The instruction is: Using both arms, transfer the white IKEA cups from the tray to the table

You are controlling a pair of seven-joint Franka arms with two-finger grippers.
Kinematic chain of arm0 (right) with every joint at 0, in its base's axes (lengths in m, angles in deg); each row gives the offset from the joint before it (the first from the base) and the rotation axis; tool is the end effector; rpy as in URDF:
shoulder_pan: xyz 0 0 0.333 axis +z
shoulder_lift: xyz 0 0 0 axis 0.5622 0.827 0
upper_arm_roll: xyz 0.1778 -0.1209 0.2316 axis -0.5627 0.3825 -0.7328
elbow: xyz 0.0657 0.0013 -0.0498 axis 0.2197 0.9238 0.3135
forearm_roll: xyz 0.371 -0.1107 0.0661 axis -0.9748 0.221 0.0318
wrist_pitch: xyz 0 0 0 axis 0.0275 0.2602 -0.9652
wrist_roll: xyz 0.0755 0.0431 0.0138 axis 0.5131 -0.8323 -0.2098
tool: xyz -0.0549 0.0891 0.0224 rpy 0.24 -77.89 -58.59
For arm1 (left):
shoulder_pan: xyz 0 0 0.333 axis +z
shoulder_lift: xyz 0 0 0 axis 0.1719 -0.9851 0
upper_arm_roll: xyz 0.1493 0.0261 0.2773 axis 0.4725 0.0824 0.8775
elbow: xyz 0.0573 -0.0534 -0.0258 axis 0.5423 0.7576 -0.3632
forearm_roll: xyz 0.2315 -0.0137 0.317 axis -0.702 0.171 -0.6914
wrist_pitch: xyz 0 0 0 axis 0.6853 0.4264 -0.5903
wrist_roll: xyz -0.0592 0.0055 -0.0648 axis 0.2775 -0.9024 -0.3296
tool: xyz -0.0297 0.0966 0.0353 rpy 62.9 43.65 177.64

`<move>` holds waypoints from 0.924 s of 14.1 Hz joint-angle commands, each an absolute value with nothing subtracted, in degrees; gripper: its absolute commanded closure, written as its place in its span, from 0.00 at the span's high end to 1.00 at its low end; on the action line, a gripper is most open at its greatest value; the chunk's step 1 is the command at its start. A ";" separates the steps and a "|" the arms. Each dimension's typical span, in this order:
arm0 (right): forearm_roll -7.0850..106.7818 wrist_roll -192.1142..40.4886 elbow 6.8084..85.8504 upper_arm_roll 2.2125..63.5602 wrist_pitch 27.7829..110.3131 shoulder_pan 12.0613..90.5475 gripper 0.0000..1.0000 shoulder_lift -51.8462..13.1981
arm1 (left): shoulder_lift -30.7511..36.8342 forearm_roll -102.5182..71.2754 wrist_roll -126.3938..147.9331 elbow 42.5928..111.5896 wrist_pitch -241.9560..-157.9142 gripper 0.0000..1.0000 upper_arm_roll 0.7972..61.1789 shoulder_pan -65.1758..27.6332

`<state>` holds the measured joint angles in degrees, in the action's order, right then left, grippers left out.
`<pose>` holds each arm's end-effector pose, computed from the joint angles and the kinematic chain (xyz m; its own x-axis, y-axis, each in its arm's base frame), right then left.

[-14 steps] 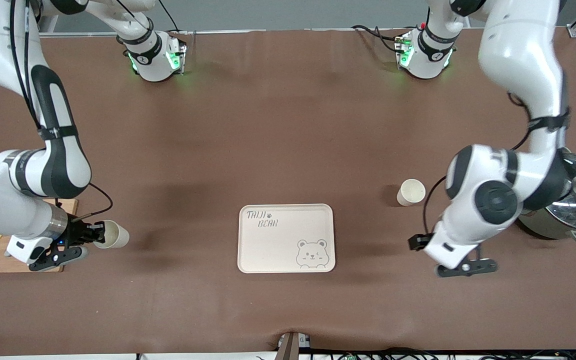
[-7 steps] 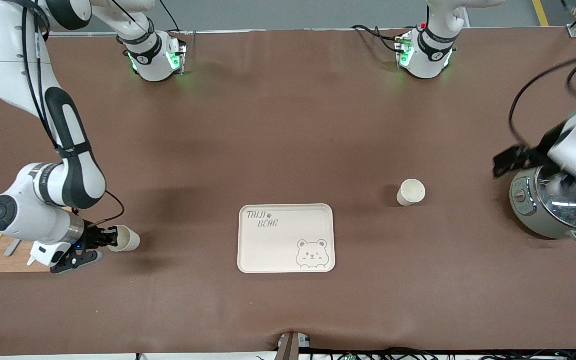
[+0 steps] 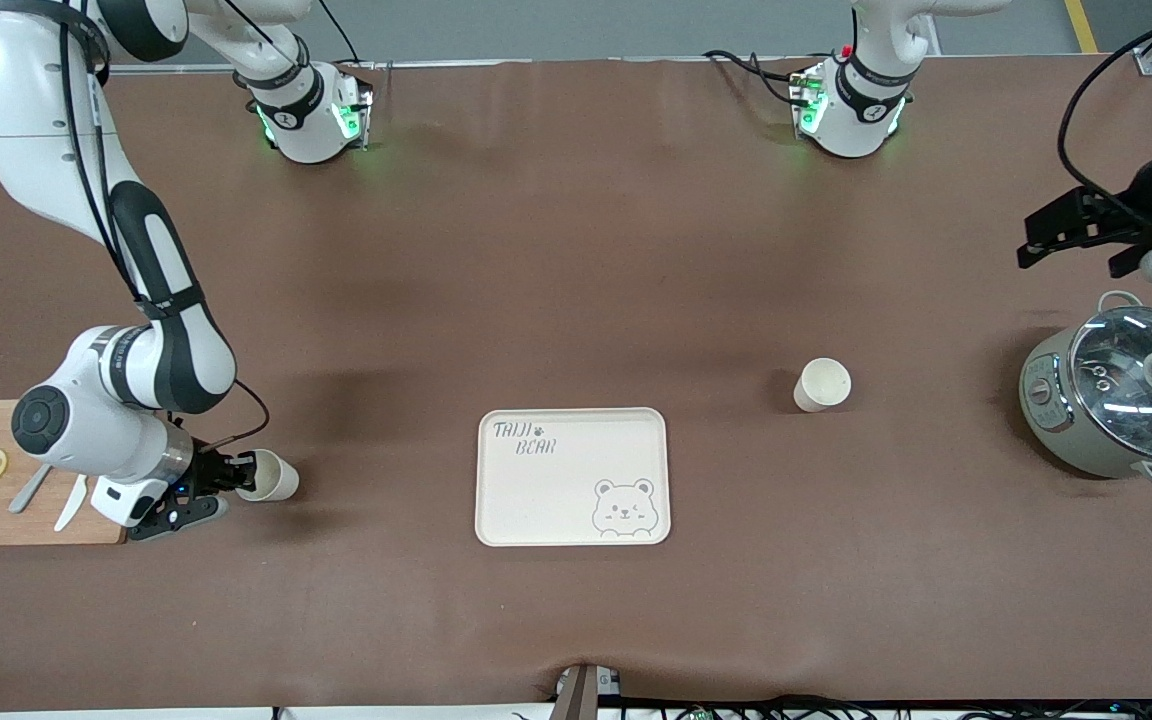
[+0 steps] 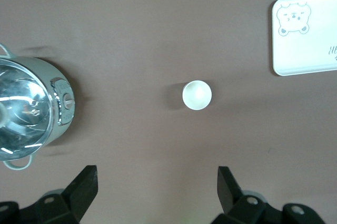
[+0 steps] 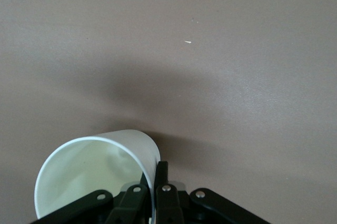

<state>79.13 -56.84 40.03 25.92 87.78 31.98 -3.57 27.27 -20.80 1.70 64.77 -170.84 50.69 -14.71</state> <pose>0.6977 -0.0090 0.2280 0.9507 0.2999 0.0787 0.3065 -0.9474 -0.0919 0.5570 -0.0400 0.6307 0.9943 -0.1063 -0.0109 -0.1054 -0.9922 0.0664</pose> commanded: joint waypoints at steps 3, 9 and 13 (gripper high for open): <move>77.91 -56.41 40.47 25.94 89.04 32.54 0.00 -3.41 | 29.11 -20.04 1.24 68.00 -176.10 1.00 50.54 -14.55; 77.91 -56.41 40.12 25.94 89.13 32.45 0.68 -3.33 | 28.66 -25.05 -2.89 68.08 -176.55 1.00 50.28 -14.99; 78.26 -55.88 38.63 25.94 88.96 32.01 1.00 -3.59 | 28.75 -24.70 -1.66 68.08 -176.20 1.00 50.28 -14.91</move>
<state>79.11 -56.80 39.84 25.99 89.13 32.36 -3.42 27.73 -23.81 -2.00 67.08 -175.63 50.48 -14.81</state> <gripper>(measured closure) 0.392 0.000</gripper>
